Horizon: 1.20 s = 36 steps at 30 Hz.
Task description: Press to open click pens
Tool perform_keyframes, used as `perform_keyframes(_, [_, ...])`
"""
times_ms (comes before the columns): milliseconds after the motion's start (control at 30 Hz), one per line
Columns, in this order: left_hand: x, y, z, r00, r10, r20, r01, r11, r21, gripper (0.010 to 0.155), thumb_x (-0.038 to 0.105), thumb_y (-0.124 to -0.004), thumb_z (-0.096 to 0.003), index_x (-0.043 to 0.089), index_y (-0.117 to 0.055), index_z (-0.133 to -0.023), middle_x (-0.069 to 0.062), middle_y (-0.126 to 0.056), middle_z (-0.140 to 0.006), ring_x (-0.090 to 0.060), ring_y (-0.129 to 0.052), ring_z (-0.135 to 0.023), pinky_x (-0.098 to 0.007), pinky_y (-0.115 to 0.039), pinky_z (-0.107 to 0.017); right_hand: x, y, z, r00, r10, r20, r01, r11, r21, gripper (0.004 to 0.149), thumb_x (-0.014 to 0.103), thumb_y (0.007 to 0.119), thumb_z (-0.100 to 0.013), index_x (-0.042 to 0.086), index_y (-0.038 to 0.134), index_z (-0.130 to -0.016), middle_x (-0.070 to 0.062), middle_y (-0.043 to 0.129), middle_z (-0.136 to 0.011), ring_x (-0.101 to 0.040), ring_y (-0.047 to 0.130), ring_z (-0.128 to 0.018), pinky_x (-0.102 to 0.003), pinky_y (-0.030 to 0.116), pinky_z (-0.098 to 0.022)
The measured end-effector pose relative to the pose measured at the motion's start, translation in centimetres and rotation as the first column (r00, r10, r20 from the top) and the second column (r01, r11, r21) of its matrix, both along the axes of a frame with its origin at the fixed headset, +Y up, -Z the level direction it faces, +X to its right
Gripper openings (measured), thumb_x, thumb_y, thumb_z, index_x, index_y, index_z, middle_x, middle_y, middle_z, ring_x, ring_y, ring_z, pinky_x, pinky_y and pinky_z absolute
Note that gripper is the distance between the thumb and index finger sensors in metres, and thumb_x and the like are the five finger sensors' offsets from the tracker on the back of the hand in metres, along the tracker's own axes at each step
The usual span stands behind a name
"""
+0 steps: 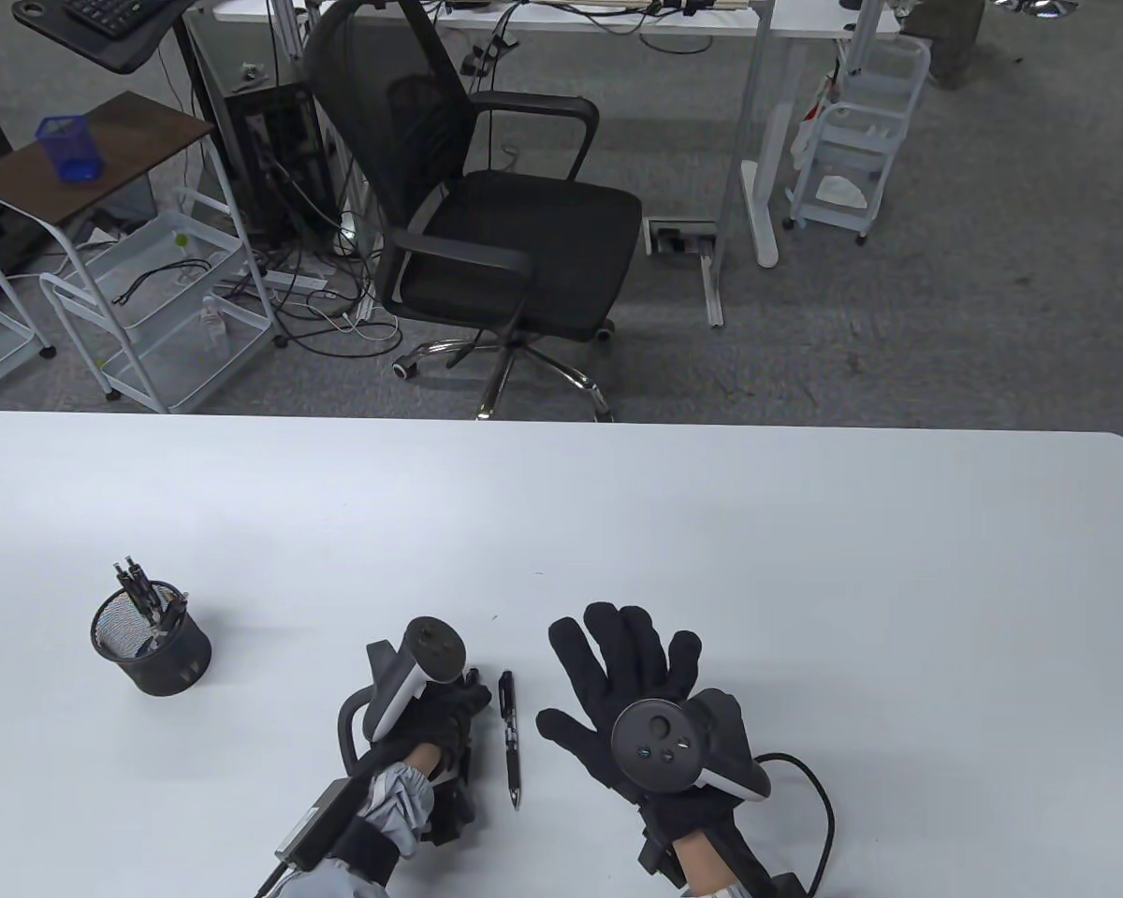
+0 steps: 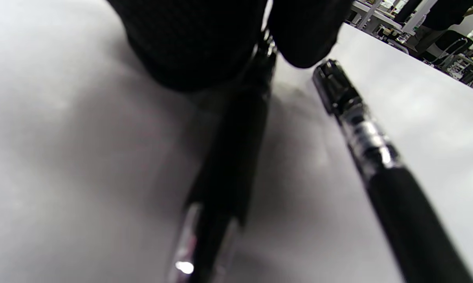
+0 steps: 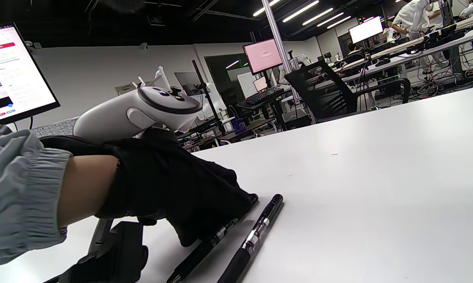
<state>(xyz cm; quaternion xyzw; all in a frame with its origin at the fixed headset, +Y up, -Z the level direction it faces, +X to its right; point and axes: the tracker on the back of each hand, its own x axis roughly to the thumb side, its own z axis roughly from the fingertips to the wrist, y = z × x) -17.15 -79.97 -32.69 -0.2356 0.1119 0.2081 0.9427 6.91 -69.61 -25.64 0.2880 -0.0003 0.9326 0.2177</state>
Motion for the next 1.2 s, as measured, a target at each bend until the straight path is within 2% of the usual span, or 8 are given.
perform_keyframes(233, [-1.2,0.3,0.5,0.991,0.128,-0.033,-0.130,0.990,-0.050,0.055,0.049,-0.062,-0.0691,0.011,-0.062,-0.109,-0.013,-0.078,-0.088,-0.019,-0.090,-0.068,-0.022,-0.092,-0.048,-0.1,0.0,0.1,1.000,0.002,-0.004,-0.002,1.000,0.003,0.076,0.052,0.053,-0.066,0.016,0.018,-0.123,-0.027,0.003,-0.123,-0.059,0.006,-0.107,-0.082,0.000,-0.059])
perform_keyframes(400, [-2.3,0.8,0.8,0.997,0.065,-0.042,-0.067,0.997,-0.043,0.064,0.052,-0.056,-0.0703,0.004,-0.058,-0.112,-0.020,-0.075,-0.094,-0.024,-0.088,-0.075,-0.029,-0.089,-0.054,-0.2,0.0,0.1,1.000,0.006,-0.006,-0.006,1.000,0.003,0.076,0.052,0.053,-0.066,0.016,0.018,-0.123,-0.028,0.003,-0.123,-0.059,0.006,-0.107,-0.082,0.000,-0.059])
perform_keyframes(467, [-2.6,0.9,0.8,0.996,0.073,-0.050,-0.076,0.996,-0.046,0.065,0.051,-0.055,-0.0707,0.003,-0.058,-0.113,-0.020,-0.074,-0.095,-0.026,-0.087,-0.076,-0.030,-0.089,-0.056,-0.2,0.0,0.1,1.000,0.007,-0.006,-0.007,1.000,0.004,0.076,0.052,0.053,-0.066,0.016,0.018,-0.123,-0.027,0.003,-0.123,-0.059,0.007,-0.107,-0.082,0.000,-0.059])
perform_keyframes(500, [-2.8,1.0,0.9,0.994,0.092,-0.063,-0.095,0.994,-0.048,0.065,0.051,-0.055,-0.0708,0.002,-0.058,-0.113,-0.026,-0.074,-0.095,-0.026,-0.087,-0.077,-0.031,-0.089,-0.056,-0.2,0.0,0.1,1.000,0.008,-0.007,-0.008,1.000,0.003,0.076,0.052,0.053,-0.066,0.015,0.018,-0.123,-0.028,0.003,-0.123,-0.059,0.006,-0.107,-0.082,0.000,-0.059])
perform_keyframes(1000, [-3.2,0.9,1.2,0.983,0.156,-0.091,-0.160,0.986,-0.037,0.067,0.049,-0.054,-0.0712,-0.001,-0.055,-0.115,-0.029,-0.072,-0.097,-0.029,-0.086,-0.079,-0.033,-0.088,-0.058,-0.4,0.1,0.3,1.000,0.010,-0.012,-0.010,1.000,0.007,0.076,0.052,0.053,-0.066,0.015,0.018,-0.123,-0.027,0.003,-0.123,-0.059,0.006,-0.107,-0.082,0.000,-0.059])
perform_keyframes(1033, [-3.2,1.0,1.3,0.983,0.161,-0.090,-0.164,0.986,-0.036,0.068,0.049,-0.054,-0.0711,-0.001,-0.054,-0.116,-0.026,-0.071,-0.099,-0.031,-0.085,-0.080,-0.035,-0.088,-0.060,-0.4,0.1,0.3,1.000,0.009,-0.012,-0.009,1.000,0.008,0.076,0.052,0.053,-0.066,0.016,0.018,-0.123,-0.027,0.003,-0.123,-0.059,0.006,-0.107,-0.082,0.000,-0.059])
perform_keyframes(1133, [-3.6,2.0,1.7,0.994,0.080,-0.076,-0.078,0.997,0.017,0.070,0.049,-0.055,-0.0712,-0.002,-0.048,-0.118,-0.032,-0.062,-0.107,-0.043,-0.079,-0.089,-0.045,-0.081,-0.068,-0.4,0.1,0.3,1.000,0.004,-0.013,-0.003,1.000,0.010,0.076,0.052,0.053,-0.066,0.016,0.018,-0.123,-0.028,0.003,-0.123,-0.059,0.006,-0.107,-0.082,0.000,-0.059])
perform_keyframes(1200, [-4.5,3.0,2.0,0.995,-0.040,-0.091,0.049,0.994,0.101,0.071,0.048,-0.056,-0.0711,-0.003,-0.043,-0.119,-0.033,-0.056,-0.110,-0.048,-0.074,-0.094,-0.050,-0.076,-0.071,-0.4,0.1,0.3,1.000,0.000,-0.014,0.000,1.000,0.010,0.076,0.052,0.053,-0.066,0.016,0.018,-0.123,-0.027,0.003,-0.123,-0.059,0.006,-0.107,-0.082,0.000,-0.059])
